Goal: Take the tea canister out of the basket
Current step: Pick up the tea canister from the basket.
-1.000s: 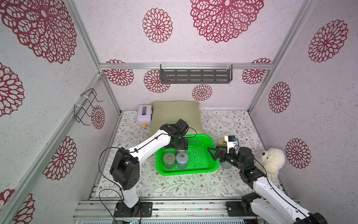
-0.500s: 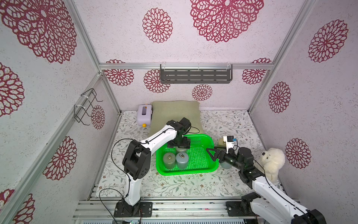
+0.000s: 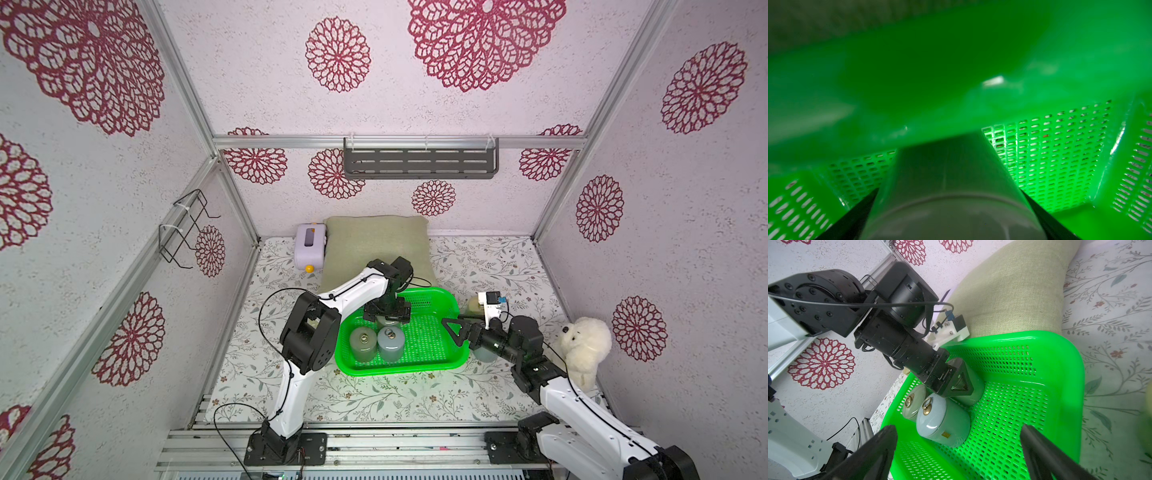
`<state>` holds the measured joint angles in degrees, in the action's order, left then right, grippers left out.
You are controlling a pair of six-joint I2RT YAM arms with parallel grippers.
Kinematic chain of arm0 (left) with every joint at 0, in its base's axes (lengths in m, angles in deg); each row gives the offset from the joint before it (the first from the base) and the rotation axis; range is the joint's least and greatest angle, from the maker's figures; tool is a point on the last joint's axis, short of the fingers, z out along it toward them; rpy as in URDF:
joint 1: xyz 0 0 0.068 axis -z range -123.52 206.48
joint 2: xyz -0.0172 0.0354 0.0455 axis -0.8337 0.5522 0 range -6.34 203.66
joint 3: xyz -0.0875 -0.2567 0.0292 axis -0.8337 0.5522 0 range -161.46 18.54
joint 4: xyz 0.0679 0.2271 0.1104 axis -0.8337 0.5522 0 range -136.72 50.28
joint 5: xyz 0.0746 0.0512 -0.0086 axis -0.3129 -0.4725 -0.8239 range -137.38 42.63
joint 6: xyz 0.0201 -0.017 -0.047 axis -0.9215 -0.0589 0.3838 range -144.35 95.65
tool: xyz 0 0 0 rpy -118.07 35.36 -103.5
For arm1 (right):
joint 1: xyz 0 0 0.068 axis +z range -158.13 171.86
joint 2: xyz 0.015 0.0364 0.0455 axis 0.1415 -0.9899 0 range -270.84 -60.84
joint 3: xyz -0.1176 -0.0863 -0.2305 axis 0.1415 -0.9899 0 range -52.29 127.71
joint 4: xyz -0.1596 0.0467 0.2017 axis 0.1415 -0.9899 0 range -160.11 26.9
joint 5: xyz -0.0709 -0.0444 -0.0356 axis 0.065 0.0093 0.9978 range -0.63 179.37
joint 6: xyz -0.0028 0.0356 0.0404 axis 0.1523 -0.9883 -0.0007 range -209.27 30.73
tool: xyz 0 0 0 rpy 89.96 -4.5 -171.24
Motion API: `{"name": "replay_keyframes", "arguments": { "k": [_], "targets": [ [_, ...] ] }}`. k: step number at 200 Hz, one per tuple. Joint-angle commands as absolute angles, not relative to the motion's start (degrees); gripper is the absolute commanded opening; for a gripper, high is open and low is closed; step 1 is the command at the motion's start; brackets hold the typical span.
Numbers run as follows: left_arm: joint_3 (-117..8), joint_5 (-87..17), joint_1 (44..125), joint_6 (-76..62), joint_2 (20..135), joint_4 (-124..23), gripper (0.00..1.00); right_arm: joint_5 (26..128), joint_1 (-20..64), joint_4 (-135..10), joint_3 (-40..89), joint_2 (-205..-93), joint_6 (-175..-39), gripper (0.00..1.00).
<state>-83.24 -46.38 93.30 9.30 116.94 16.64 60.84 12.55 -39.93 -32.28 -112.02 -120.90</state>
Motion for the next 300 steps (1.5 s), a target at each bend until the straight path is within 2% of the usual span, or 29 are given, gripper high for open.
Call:
{"name": "replay_keyframes", "arguments": {
  "k": [1, 62, 80, 94, 170, 239, 300],
  "targets": [
    [-84.4, -46.5, 92.8, 8.4, 117.9, 17.3, 0.98, 60.6, 12.8, -37.4, -32.2, -112.2, -121.6, 0.99],
    [-84.3, -46.7, 92.4, 8.2, 119.3, 17.1, 0.99, 60.7, 12.8, -37.3, -32.3, -112.6, -121.6, 0.99],
    [-84.3, -46.5, 92.3, 8.0, 119.5, 16.8, 0.94, 60.7, 12.9, -37.3, -32.3, -112.8, -121.6, 0.99],
    [-84.4, -46.1, 92.3, 8.0, 119.5, 16.7, 0.85, 60.7, 12.9, -37.3, -32.2, -112.9, -121.6, 0.99],
    [-86.7, -45.7, 92.4, 9.1, 113.5, 18.3, 0.76, 60.0, 13.6, -35.8, -32.5, -113.6, -121.7, 0.99],
    [-89.1, -49.5, 92.4, 9.5, 106.8, 21.8, 0.76, 59.4, 18.5, -34.0, -31.6, -115.6, -120.0, 0.99],
    [-84.5, -54.5, 91.7, 10.6, 94.2, 23.0, 0.76, 60.3, 24.1, -33.4, -30.4, -118.1, -117.6, 0.99]
  ]
}}
